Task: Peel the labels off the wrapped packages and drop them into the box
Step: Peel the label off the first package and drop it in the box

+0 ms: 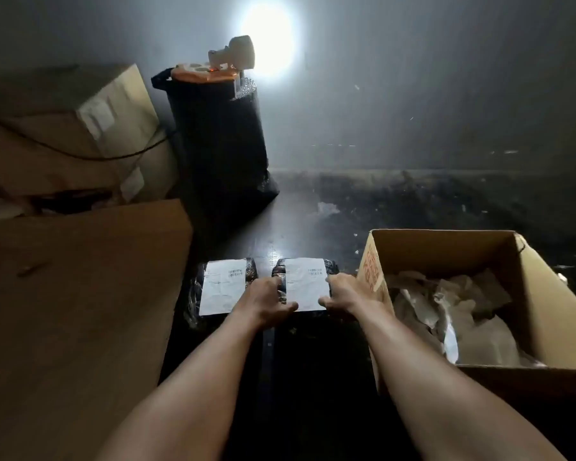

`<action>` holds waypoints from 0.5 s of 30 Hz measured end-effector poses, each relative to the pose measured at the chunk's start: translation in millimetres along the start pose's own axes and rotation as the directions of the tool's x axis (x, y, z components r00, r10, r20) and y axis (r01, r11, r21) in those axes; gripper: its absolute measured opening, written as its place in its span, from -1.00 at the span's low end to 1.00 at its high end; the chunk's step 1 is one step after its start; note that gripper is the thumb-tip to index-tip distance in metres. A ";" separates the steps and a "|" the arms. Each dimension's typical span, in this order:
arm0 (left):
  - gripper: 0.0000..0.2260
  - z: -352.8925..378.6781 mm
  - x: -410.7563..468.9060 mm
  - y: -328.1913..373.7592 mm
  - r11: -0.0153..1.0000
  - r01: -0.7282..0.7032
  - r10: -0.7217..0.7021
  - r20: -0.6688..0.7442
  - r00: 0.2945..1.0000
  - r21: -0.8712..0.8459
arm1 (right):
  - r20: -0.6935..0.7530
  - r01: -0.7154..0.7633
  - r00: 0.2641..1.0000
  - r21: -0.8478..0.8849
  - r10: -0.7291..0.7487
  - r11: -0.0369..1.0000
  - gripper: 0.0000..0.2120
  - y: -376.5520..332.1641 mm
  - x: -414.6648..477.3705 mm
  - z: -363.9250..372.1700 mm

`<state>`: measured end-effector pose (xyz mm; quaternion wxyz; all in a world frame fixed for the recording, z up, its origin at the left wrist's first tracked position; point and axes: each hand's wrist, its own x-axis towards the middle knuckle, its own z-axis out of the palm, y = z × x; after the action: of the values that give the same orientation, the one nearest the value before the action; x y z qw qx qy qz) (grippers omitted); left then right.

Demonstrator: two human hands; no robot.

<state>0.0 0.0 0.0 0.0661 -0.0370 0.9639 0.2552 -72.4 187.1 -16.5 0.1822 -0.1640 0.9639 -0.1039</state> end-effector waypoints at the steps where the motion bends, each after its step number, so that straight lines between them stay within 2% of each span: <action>1: -0.71 8.5 2.9 -2.1 0.999 -0.004 0.004 0.010 1.000 -0.035 | 0.013 -0.011 1.000 -0.003 0.011 1.000 -0.67 2.1 2.7 2.0; 5: -0.43 30.0 3.3 -5.4 0.998 0.003 -0.003 -0.013 1.000 -0.055 | -0.038 -0.027 0.999 0.050 0.029 0.998 -0.67 8.0 10.2 11.8; 9: -0.20 47.4 2.2 -14.1 0.990 0.082 -0.090 -0.065 0.994 -0.111 | -0.117 -0.038 0.992 0.113 0.052 0.993 -0.72 9.3 17.1 16.4; 15: -0.14 71.9 3.7 -24.8 0.977 0.102 -0.126 -0.124 0.984 -0.187 | -0.175 -0.062 0.980 0.164 0.091 0.984 -0.75 6.7 40.4 13.5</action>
<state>6.7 14.0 -74.5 0.0115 -0.1153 0.9355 0.3337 -104.6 177.1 -43.4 0.1099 -0.1014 0.9709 -0.1872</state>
